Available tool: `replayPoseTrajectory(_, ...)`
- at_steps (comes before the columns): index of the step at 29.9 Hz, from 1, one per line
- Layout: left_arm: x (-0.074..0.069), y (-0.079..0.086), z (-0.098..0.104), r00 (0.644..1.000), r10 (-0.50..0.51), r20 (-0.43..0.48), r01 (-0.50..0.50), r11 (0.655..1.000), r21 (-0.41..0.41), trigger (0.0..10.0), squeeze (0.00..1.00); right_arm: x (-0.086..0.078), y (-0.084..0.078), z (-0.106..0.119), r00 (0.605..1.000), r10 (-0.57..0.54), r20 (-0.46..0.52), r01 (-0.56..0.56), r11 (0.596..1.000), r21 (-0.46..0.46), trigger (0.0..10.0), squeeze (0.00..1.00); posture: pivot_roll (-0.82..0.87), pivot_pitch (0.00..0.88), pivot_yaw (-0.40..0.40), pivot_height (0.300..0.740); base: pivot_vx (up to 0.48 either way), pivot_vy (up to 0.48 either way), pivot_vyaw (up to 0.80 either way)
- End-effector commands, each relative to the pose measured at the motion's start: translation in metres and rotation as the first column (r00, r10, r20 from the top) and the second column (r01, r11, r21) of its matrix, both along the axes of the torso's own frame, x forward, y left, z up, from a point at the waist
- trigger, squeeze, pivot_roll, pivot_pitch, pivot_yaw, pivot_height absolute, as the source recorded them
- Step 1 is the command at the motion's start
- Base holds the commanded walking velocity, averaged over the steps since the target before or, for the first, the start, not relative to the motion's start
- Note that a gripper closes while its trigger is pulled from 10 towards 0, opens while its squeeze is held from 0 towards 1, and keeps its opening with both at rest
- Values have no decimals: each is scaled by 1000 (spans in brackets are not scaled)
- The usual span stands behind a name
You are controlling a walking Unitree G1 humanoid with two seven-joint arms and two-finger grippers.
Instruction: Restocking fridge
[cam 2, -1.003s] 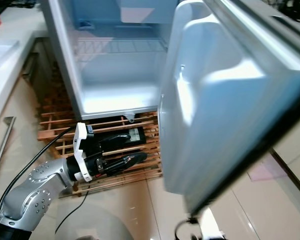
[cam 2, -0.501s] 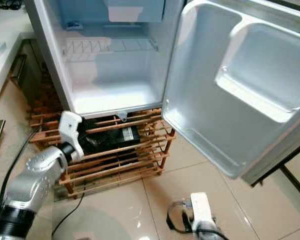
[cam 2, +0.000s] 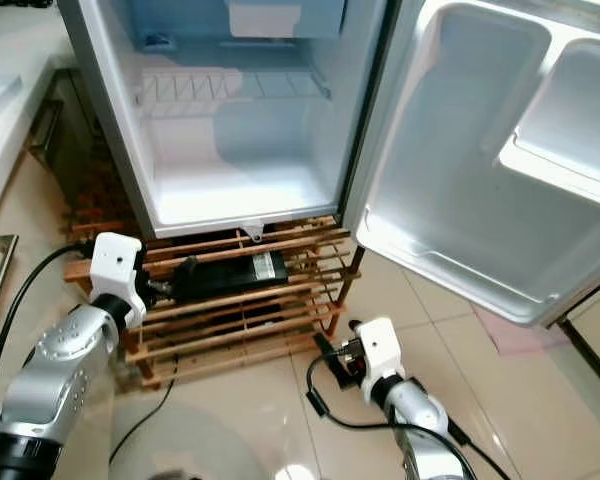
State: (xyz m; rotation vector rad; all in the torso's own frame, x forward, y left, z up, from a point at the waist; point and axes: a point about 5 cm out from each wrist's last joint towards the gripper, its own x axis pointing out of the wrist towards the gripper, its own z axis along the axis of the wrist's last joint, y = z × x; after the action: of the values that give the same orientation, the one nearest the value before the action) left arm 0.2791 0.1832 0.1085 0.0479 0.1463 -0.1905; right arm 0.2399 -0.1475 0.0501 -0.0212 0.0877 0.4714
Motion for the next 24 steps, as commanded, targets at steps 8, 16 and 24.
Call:
replayPoseTrajectory(8,4,-18,35,993,0,121,7,998,-58,10000,0,13,2,83,951,-119,285,113,993,36,10000,0,-6,41,-58,740,0,0,0)
replayPoseTrajectory(16,4,-33,49,986,-28,164,40,997,-67,10000,0,20,-8,103,925,-257,281,272,962,-17,10000,0,-12,33,-62,740,0,0,0)
replayPoseTrajectory(24,-4,-31,43,988,-9,152,9,1000,1,10000,0,12,-9,90,917,-330,222,346,938,-34,10000,0,4,25,-69,740,0,0,0)
